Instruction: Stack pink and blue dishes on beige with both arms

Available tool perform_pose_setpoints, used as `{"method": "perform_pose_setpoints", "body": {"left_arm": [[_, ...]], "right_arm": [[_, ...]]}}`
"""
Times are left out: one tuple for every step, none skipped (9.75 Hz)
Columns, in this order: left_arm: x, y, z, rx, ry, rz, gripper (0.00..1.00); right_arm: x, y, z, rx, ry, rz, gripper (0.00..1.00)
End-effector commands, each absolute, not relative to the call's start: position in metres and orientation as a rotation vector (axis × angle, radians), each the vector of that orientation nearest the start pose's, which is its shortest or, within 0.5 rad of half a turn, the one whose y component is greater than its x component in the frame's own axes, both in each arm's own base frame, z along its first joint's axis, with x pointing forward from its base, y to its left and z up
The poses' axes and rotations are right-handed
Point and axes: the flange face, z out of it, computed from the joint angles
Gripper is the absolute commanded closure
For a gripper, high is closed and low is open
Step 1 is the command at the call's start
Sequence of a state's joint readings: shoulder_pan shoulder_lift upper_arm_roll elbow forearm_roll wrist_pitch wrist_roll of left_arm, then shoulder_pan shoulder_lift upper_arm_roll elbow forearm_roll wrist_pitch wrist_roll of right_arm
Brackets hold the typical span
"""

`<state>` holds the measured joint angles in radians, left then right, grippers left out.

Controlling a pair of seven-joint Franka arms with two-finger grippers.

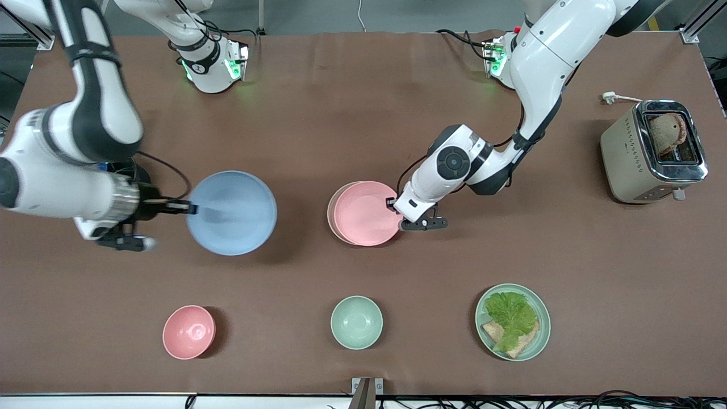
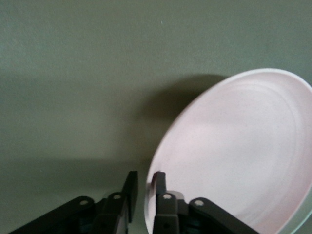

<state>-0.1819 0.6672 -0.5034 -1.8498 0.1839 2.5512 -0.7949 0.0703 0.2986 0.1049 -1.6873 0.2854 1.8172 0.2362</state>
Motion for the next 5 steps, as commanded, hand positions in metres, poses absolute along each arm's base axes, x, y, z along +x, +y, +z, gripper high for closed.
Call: {"method": "perform_pose_setpoints", "body": {"left_arm": [[0.529,-0.386,0.211,-3.339,-0.105,0.002,0.0],[0.535,-0.384,0.234,-3.344,-0.115,-0.058,0.0],[0.54,-0.377,0.263,-3.315,-0.121,-0.096,0.0],[0.545,-0.362,0.292,-3.26,-0.144,-0.11,0.0],[0.555,-0.336,0.318,-3.195,-0.168,-0.135,0.0]], "right_arm": [[0.594,0.177,0.394,-2.859,0.25,0.293,0.99],[0.583,0.201,0.376,-2.853,0.259,0.259,0.99],[0.57,0.229,0.365,-2.844,0.274,0.247,0.99],[0.556,0.266,0.363,-2.822,0.298,0.212,0.99],[0.548,0.29,0.35,-2.798,0.33,0.195,0.99]]}}
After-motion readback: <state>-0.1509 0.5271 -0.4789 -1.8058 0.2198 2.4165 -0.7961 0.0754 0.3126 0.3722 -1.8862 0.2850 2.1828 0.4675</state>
